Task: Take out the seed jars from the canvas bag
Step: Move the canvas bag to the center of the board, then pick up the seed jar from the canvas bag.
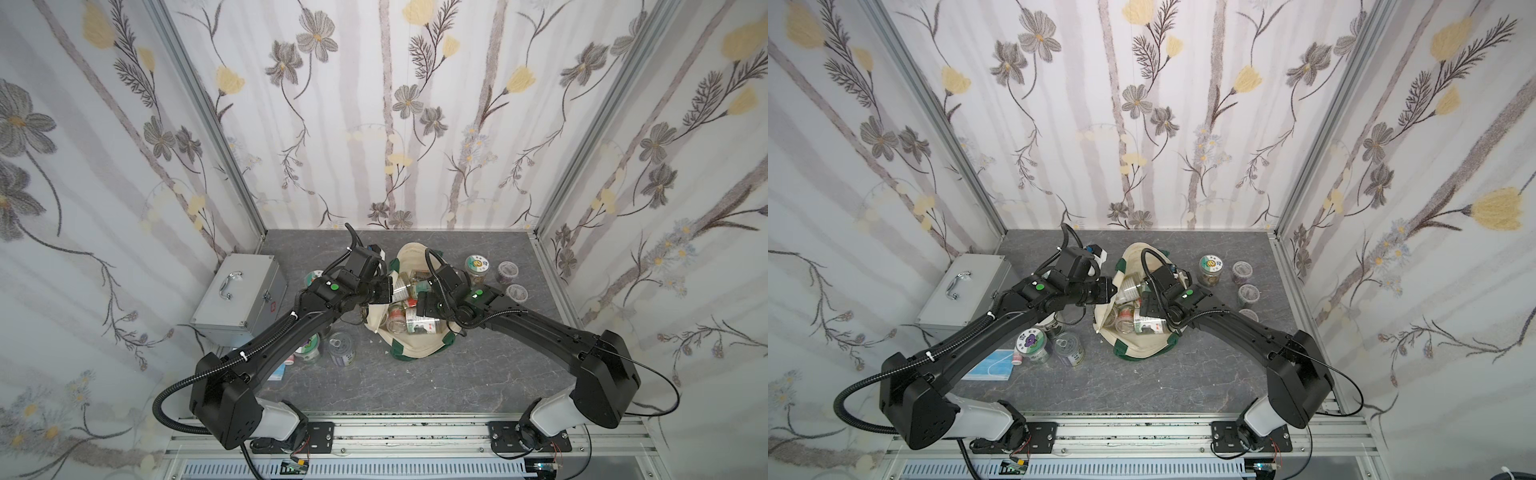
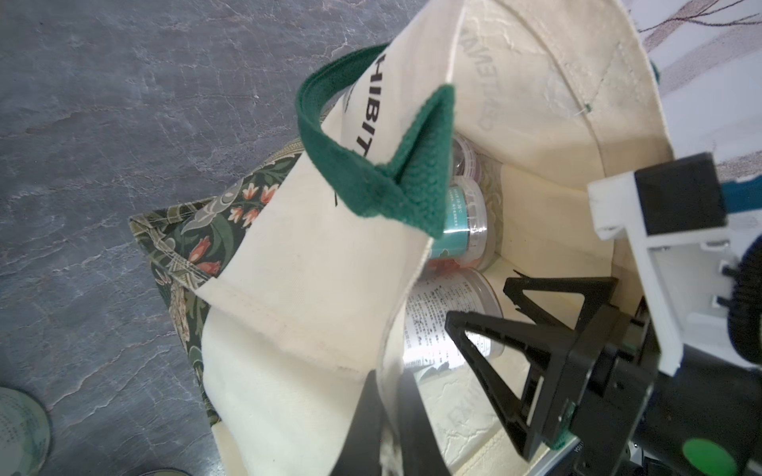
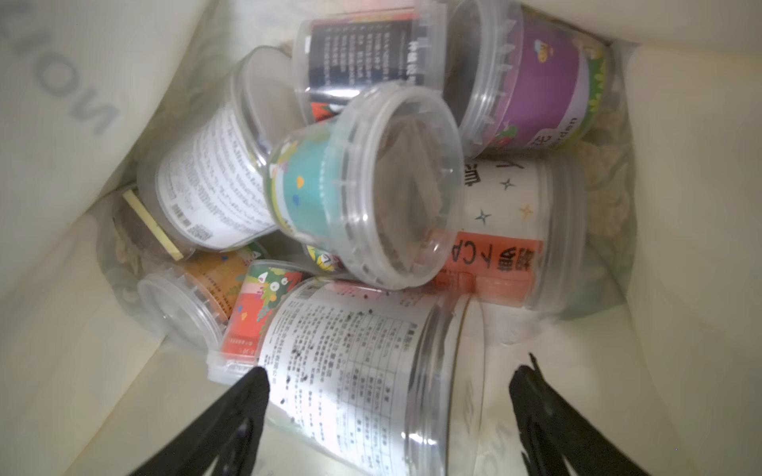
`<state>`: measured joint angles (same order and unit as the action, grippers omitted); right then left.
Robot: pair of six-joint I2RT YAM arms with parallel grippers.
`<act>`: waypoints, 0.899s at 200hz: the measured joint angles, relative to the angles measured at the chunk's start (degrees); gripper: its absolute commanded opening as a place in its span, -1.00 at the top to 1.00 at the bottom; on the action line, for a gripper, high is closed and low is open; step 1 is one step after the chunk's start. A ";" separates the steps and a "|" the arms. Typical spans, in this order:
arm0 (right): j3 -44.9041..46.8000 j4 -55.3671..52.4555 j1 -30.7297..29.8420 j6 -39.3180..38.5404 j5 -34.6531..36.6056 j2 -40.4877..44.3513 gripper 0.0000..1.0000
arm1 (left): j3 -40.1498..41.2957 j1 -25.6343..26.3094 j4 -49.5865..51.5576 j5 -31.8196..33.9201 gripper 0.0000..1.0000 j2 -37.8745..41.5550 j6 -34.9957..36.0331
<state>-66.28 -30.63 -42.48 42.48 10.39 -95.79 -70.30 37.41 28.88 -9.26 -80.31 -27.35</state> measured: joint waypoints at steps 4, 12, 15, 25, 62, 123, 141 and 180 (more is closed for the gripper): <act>0.33 0.44 0.28 0.22 -0.24 0.22 -0.94 | 0.22 0.24 -0.11 0.00 0.93 0.13 -0.20; 1.29 1.36 0.81 0.72 -1.18 0.81 -0.98 | 0.68 0.81 -0.39 0.00 0.93 0.35 -0.70; 1.66 1.66 0.98 0.90 -1.55 1.01 -0.99 | 0.81 0.96 -0.48 -0.02 0.93 0.42 -0.85; 2.93 2.64 1.42 1.62 -2.95 1.60 -0.99 | 1.33 1.38 -0.59 -0.48 0.93 0.59 -1.31; 6.56 7.26 2.01 4.44 -7.98 2.49 -0.96 | 2.34 2.36 -1.33 -0.83 0.93 0.68 -2.49; 5.40 14.97 1.03 5.42 -13.86 1.57 -0.90 | 2.36 2.56 -1.25 0.79 0.93 0.17 -2.62; 4.96 19.45 1.11 5.44 -16.85 1.57 -0.90 | 2.38 2.58 -1.14 0.90 0.93 0.02 -2.64; 7.13 24.72 2.69 7.17 -21.03 4.28 -0.93 | 2.38 2.56 -1.22 1.01 0.93 0.02 -2.64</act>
<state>-59.16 -5.91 -39.79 49.65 -10.63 -91.50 -67.92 39.97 27.66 -8.25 -80.29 -30.00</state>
